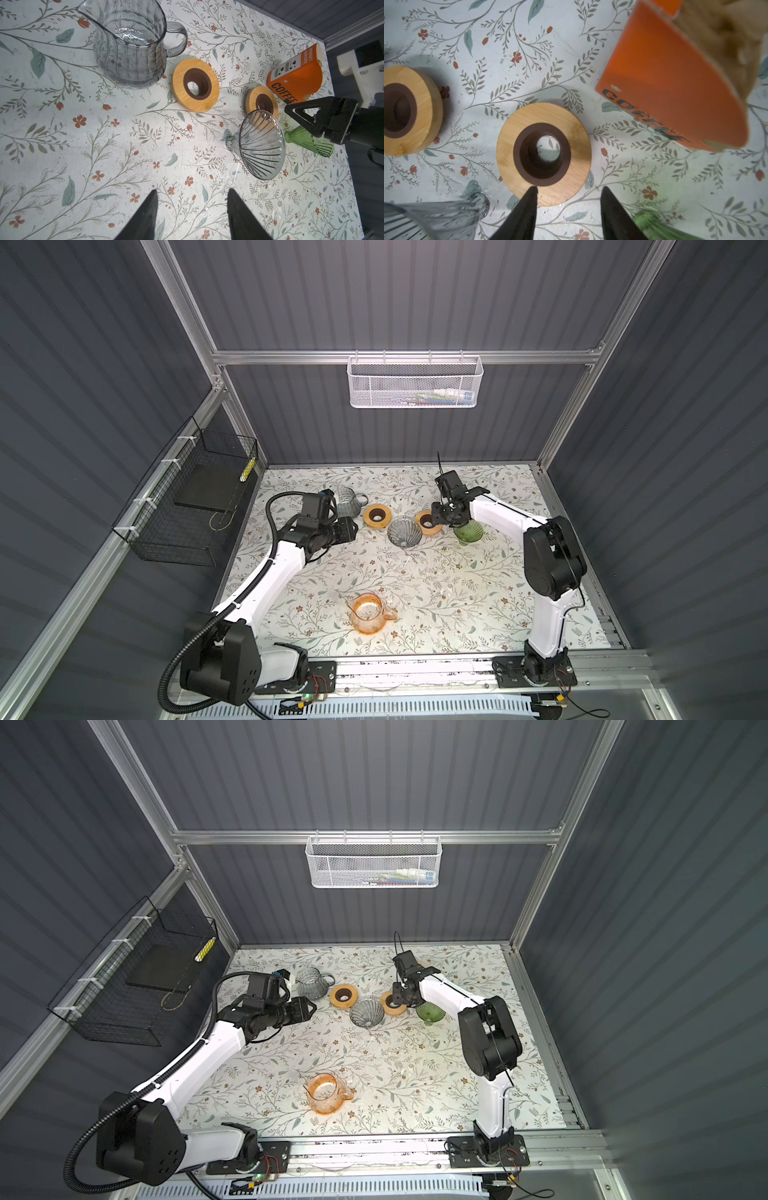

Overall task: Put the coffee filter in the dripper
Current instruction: 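Move the right gripper back to the bamboo stand beside the coffee box, then lower the right gripper into the bamboo stand's hole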

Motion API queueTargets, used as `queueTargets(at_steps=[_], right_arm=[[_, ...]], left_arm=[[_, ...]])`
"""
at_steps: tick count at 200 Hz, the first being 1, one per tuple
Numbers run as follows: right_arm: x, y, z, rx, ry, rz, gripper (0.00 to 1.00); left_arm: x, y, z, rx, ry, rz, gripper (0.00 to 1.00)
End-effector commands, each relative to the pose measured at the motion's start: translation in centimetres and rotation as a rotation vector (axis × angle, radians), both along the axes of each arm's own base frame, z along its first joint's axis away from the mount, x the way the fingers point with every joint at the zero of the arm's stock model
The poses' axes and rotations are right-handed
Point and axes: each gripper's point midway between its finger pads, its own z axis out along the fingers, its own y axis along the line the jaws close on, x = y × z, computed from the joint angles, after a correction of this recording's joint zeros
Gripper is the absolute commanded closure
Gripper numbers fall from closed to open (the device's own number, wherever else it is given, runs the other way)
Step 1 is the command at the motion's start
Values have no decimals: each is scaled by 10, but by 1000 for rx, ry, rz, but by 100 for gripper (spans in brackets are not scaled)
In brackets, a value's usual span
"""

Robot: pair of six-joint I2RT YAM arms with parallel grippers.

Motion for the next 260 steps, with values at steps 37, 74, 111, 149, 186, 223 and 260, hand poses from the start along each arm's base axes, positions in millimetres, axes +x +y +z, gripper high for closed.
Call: queueTargets(at_steps=[37,74,111,149,186,223,260], right_arm=[[12,-1,-9,-12,24,-4,47],[16,1,-17,-14,41,-11,46],[18,0,-24,-25,57,-14,45],[21,1,-29,-33,69,-10,46],[25,2,-32,-38,78,-8,46],[26,3,-36,-42,92,-1,48],[28,5,-38,-40,94,3,51]], left_arm=[[8,-2,-1,8,-1,4,46],[8,-2,-7,14,12,3,46],[8,0,-6,28,5,4,46],[10,0,-6,31,0,1,46],[11,-2,-7,25,3,-5,46],[12,-2,-7,31,-1,-7,46],[12,-2,-7,35,-3,-11,46]])
